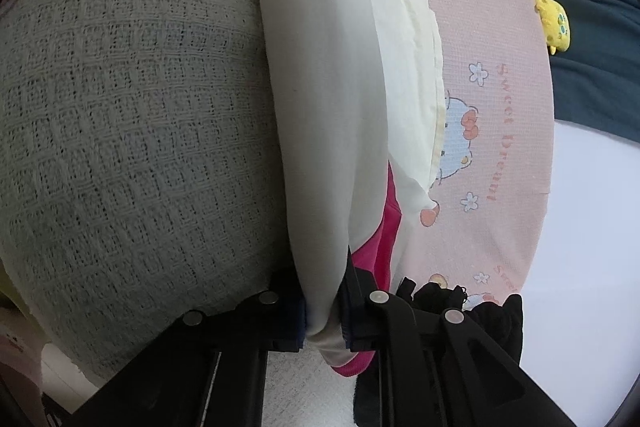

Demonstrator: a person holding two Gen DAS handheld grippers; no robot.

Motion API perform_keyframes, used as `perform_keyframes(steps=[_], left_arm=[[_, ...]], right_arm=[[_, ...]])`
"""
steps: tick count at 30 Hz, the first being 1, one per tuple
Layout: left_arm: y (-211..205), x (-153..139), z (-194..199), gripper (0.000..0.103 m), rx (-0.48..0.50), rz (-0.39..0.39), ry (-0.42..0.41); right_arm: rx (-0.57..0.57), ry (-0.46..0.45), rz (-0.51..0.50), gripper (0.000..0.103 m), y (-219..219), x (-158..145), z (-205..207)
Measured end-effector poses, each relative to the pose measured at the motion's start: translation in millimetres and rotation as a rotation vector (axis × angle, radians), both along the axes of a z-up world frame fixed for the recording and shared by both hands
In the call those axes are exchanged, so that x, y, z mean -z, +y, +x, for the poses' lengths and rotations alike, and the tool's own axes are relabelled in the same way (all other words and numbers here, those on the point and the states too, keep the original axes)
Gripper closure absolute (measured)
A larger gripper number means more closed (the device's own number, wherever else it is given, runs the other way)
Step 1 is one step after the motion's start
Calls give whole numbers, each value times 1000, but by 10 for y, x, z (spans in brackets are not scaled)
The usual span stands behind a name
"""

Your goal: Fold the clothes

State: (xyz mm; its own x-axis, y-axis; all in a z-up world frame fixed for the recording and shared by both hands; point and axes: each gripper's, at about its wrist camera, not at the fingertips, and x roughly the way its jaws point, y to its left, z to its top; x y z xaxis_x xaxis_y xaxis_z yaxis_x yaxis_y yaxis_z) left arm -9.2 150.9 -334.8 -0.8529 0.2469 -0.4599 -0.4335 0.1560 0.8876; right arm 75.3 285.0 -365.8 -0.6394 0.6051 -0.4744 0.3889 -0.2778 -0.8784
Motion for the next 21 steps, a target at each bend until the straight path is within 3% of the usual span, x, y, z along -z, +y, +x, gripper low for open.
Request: perform_keyframes(steps=[1,4,5,14,21], left_arm=[[-24,34,41,55,4,-3,0],[-57,130,98,83,-1,-8,-26],[-62,152,104,86,-6,-5,-38],[-40,-4,-30,88,-130,120,-174],[17,-350,-392,88,-424,335,-480]], right_arm=[[1,0,7,88,-6,8,-3],[7,-1,22,88,-23,15,-9],[7,-1,24,88,-28,13,-8],[50,-1,25,89,-55,-23,-42],[184,23,-76,91,-57,-164,-195]])
